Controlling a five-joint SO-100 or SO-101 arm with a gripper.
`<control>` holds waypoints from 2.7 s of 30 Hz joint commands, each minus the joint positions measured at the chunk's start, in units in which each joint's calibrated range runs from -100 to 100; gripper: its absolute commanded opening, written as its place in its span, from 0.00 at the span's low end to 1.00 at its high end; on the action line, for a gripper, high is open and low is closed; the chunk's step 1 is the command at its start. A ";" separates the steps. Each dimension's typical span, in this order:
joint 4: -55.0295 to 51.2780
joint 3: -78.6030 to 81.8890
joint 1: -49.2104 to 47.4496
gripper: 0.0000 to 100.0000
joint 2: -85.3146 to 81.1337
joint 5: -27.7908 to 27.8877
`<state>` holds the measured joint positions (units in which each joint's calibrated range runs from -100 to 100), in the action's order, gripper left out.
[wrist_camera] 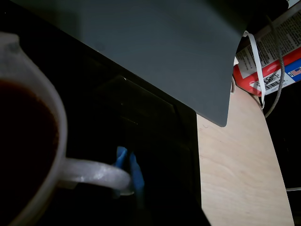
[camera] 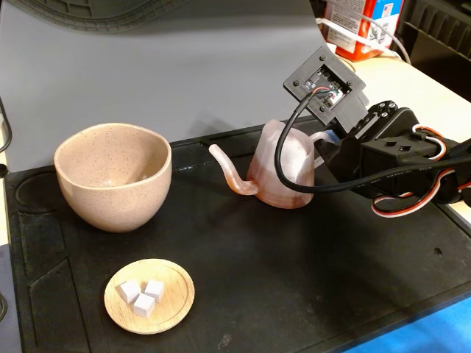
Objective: Pick up a kettle and pour liquid into a cup.
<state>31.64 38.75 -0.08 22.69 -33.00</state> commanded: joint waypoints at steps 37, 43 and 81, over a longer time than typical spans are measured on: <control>-22.09 -10.44 -5.52 0.01 -24.31 -2.82; -22.17 -15.98 -5.52 0.01 -20.21 -0.61; -23.82 -32.76 -7.42 0.01 -12.28 21.59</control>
<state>7.40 12.07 -7.48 11.22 -11.58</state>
